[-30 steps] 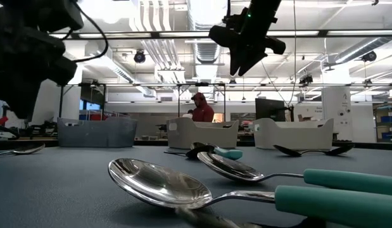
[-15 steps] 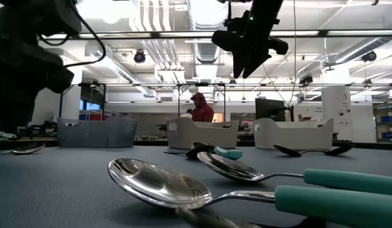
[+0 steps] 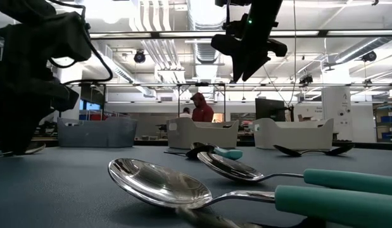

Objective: Sort silverware by color (type)
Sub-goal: Put the black spoon into the black bin

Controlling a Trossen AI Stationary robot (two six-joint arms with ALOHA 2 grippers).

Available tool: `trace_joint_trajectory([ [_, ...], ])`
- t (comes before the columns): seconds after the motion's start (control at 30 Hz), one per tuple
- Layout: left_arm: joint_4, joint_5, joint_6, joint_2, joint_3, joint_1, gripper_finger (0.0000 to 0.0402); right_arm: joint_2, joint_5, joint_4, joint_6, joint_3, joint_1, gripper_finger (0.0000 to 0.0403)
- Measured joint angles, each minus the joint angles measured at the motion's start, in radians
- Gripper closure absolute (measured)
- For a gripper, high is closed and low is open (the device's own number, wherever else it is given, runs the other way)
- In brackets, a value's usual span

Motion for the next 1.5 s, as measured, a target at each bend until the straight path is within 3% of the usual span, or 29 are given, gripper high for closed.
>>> trace_joint_trajectory([
  [0.2,-0.006,0.004,-0.002,0.044,-0.006,0.0,0.0288,0.0,0.0,-0.005,0.0,0.0,0.0,0.0282],
  [0.47,-0.01,-0.004,-0.003,0.025,0.002,0.001,0.039,0.0,0.0,-0.009,0.0,0.0,0.0,0.0282],
  [0.57,0.004,-0.003,-0.003,0.027,0.022,0.001,0.0394,0.0,0.0,-0.013,0.0,0.0,0.0,0.0282],
  [0.73,0.184,-0.004,0.018,0.03,0.063,0.001,0.0399,-0.001,0.002,-0.013,-0.015,0.0,-0.001,0.0282],
  [0.83,0.332,-0.059,0.043,0.027,0.085,0.006,0.04,-0.002,0.002,-0.015,-0.015,0.0,-0.001,0.0282],
  [0.9,0.347,-0.119,0.074,0.027,0.112,0.023,0.04,-0.001,0.002,-0.017,-0.015,0.0,0.0,0.0282],
  [1.17,0.151,-0.387,0.414,0.017,0.306,0.229,0.0401,-0.001,0.001,-0.018,-0.015,0.0,0.0,0.0282],
  [1.37,0.003,-0.437,0.748,0.016,0.459,0.451,0.0401,0.004,-0.001,-0.02,-0.015,0.0,0.0,0.0282],
  [1.5,-0.058,-0.469,0.94,0.016,0.497,0.603,0.0401,0.018,-0.001,-0.02,-0.008,0.0,0.0,0.0282],
])
